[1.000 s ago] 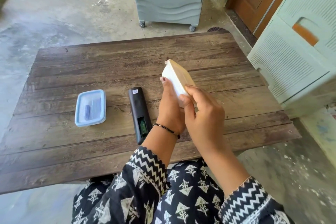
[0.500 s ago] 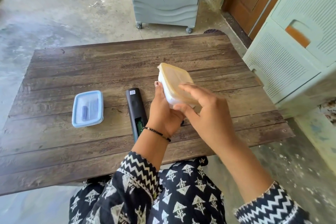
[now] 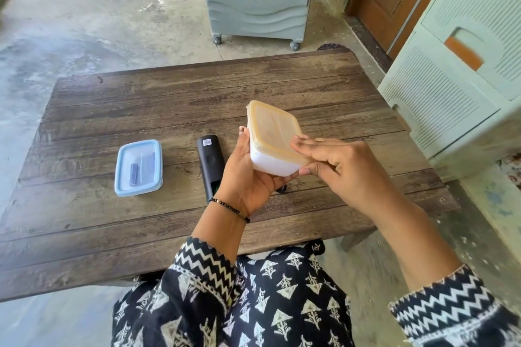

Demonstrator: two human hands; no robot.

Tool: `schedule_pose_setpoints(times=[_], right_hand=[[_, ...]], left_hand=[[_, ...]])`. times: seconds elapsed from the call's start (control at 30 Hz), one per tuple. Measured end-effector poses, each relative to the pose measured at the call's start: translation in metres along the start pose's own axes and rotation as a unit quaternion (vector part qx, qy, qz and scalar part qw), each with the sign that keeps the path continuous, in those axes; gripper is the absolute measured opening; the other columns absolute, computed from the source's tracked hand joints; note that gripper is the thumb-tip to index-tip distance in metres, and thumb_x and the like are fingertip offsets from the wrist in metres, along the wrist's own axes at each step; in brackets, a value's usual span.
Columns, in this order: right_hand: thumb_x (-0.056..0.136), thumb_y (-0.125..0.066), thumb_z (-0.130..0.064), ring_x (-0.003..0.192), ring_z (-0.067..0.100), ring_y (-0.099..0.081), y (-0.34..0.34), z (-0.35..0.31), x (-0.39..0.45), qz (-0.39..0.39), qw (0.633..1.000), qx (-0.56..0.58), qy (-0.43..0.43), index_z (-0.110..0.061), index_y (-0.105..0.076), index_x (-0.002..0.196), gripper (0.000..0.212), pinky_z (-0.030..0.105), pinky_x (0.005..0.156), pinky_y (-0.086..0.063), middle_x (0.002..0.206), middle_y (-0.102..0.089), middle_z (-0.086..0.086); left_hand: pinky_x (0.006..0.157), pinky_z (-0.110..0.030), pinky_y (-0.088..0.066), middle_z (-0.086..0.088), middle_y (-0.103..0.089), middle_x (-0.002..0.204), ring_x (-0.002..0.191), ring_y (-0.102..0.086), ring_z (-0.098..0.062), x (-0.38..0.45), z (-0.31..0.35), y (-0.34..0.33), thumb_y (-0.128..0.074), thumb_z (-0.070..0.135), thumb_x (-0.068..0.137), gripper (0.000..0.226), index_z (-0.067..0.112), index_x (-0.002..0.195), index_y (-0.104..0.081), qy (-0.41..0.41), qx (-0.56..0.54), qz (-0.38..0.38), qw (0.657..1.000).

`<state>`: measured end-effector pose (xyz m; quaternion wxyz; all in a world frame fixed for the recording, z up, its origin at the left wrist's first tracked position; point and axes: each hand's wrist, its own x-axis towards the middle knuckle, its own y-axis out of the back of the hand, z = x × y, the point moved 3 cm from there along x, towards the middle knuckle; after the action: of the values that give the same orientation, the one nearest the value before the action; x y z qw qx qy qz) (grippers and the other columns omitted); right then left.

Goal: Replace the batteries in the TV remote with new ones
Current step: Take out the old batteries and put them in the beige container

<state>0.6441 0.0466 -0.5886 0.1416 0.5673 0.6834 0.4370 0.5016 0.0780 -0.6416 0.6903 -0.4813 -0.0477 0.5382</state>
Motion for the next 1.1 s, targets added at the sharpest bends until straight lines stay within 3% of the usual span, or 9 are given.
schedule_pose_setpoints(times=[0.07,0.13,0.2,0.37,0.5,0.67,0.77,0.97,1.1], right_hand=[[0.076,-0.071,-0.003,0.109,0.014,-0.06,0.006,0.001,0.0,0.001,0.999,0.029,-0.018,-0.01,-0.06,0.114,0.04,0.024,0.098,-0.045,0.115,-0.058,-0.007],[0.08,-0.066,-0.012,0.089,0.023,-0.07,0.019,0.004,0.001,0.035,0.994,0.071,-0.079,-0.011,-0.06,0.112,0.033,0.041,0.077,-0.058,0.11,-0.065,-0.002],[0.079,-0.062,-0.031,0.078,0.016,-0.071,0.034,0.007,0.008,0.075,0.983,0.116,-0.117,-0.011,-0.059,0.114,0.041,0.042,0.064,-0.06,0.105,-0.07,0.007],[0.085,-0.061,-0.028,0.084,0.017,-0.071,0.032,0.007,0.016,0.126,0.972,0.158,-0.118,-0.016,-0.059,0.117,0.034,0.047,0.069,-0.059,0.1,-0.071,0.006],[0.089,-0.059,-0.017,0.087,0.014,-0.07,0.034,0.004,0.016,0.216,0.943,0.211,-0.137,-0.013,-0.062,0.113,0.025,0.038,0.073,-0.059,0.1,-0.07,0.005],[0.088,-0.061,-0.014,0.076,0.015,-0.07,0.036,0.016,0.018,0.376,0.874,0.23,-0.203,-0.01,-0.067,0.097,0.011,0.03,0.066,-0.058,0.085,-0.07,0.008],[0.087,-0.062,-0.011,0.07,0.02,-0.07,0.03,0.039,0.016,0.429,0.808,0.279,-0.293,-0.008,-0.066,0.086,0.005,0.033,0.064,-0.059,0.081,-0.068,0.014],[0.083,-0.066,-0.006,0.061,0.021,-0.065,-0.011,0.069,-0.012,0.403,0.592,0.511,-0.476,-0.002,-0.056,0.073,0.015,0.035,0.064,-0.06,0.069,-0.059,0.012],[0.085,-0.063,-0.007,0.069,0.026,-0.067,-0.024,0.071,-0.026,0.362,0.565,0.55,-0.497,0.001,-0.054,0.078,0.014,0.033,0.064,-0.06,0.075,-0.06,0.015]], left_hand=[[0.072,-0.041,-0.058,-0.021,-0.055,0.131,0.103,-0.06,-0.034,-0.001,0.0,0.002,-0.025,0.059,0.091,0.065,0.015,0.137,-0.042,-0.009,0.005,-0.007,1.0],[0.073,-0.045,-0.056,-0.015,-0.061,0.121,0.097,-0.063,-0.033,-0.002,-0.001,0.008,-0.027,0.056,0.092,0.062,0.016,0.137,-0.041,-0.025,0.023,-0.009,0.999],[0.077,-0.047,-0.053,-0.011,-0.067,0.108,0.088,-0.065,-0.031,-0.005,-0.007,0.013,-0.026,0.056,0.092,0.061,0.016,0.135,-0.043,-0.025,0.032,-0.01,0.999],[0.076,-0.047,-0.056,-0.009,-0.072,0.096,0.082,-0.069,-0.031,-0.005,-0.008,0.005,-0.022,0.072,0.082,0.073,0.018,0.114,-0.059,-0.03,0.008,-0.026,0.999],[0.084,-0.056,-0.049,-0.006,-0.07,0.098,0.089,-0.067,-0.029,-0.009,0.004,0.001,-0.047,0.064,0.077,0.055,0.021,0.108,-0.062,-0.043,0.056,-0.044,0.997],[0.074,-0.049,-0.056,-0.006,-0.069,0.094,0.084,-0.068,-0.026,-0.011,0.007,0.001,-0.046,0.033,0.09,0.029,0.015,0.111,-0.056,-0.048,0.112,0.046,0.991],[0.076,-0.041,-0.054,-0.008,-0.065,0.098,0.088,-0.064,-0.026,-0.007,0.019,0.001,-0.046,0.036,0.091,0.021,0.017,0.09,-0.057,-0.108,0.189,0.155,0.964],[0.069,-0.039,-0.054,-0.01,-0.062,0.088,0.078,-0.063,-0.026,0.023,0.044,0.002,-0.052,0.039,0.088,0.032,0.008,0.09,-0.06,-0.121,0.343,0.207,0.908],[0.069,-0.034,-0.057,-0.014,-0.065,0.1,0.086,-0.066,-0.028,0.043,0.049,0.007,-0.06,0.034,0.087,0.039,0.001,0.105,-0.056,-0.073,0.334,0.202,0.918]])
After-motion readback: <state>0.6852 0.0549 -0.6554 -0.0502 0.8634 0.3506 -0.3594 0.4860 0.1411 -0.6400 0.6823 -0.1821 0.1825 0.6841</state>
